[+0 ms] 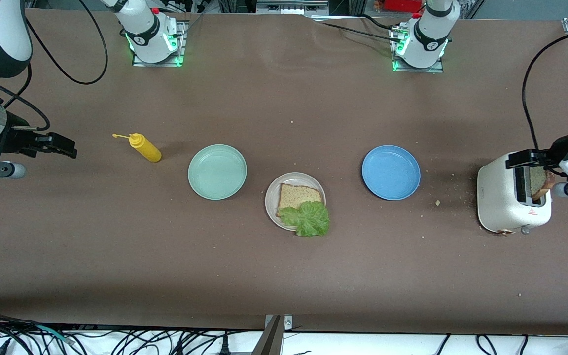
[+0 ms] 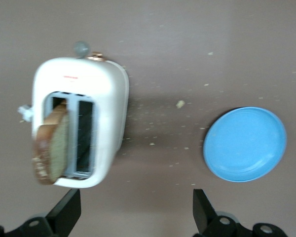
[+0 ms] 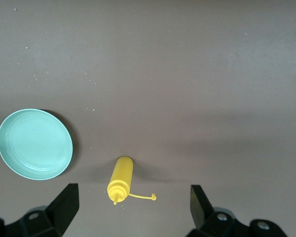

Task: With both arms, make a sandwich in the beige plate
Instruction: 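Lower the left gripper onto the toast slice in the toaster and grasp, then lift the toast out with the left gripper and carry it toward the plate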

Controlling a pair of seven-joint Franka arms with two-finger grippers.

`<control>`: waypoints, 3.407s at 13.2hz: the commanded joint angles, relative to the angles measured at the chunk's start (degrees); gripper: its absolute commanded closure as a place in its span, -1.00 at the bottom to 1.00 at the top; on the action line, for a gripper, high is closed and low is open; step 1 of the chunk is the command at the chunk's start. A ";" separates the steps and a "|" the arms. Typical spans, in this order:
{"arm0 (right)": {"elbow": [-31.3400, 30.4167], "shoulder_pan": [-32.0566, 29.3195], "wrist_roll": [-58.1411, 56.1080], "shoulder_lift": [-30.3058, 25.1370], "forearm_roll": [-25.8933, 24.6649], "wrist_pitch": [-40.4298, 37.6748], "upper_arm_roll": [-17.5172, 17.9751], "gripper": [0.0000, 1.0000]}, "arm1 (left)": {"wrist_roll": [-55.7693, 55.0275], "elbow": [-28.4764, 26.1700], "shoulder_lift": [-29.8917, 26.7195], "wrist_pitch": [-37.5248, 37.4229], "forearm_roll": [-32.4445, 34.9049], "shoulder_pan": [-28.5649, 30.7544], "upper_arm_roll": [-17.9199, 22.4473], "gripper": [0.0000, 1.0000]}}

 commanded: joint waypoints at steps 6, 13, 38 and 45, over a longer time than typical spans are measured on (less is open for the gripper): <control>-1.51 -0.52 -0.29 -1.52 -0.66 0.06 0.64 -1.00 | 10.49 -2.23 2.29 5.28 3.10 8.14 -0.50 -1.00; -1.42 -0.52 -0.20 -1.35 -0.57 0.32 0.56 -1.00 | 13.58 -12.79 3.35 20.23 3.01 11.57 -0.59 -0.24; -1.50 -0.52 -0.20 -1.35 -0.39 0.50 0.56 -1.00 | 18.42 5.14 18.35 -9.13 -47.83 2.98 -7.18 1.00; -1.50 -0.52 -0.20 -1.35 -0.39 0.50 0.56 -1.00 | -0.40 5.50 27.16 -5.96 -67.30 -5.91 -7.09 1.00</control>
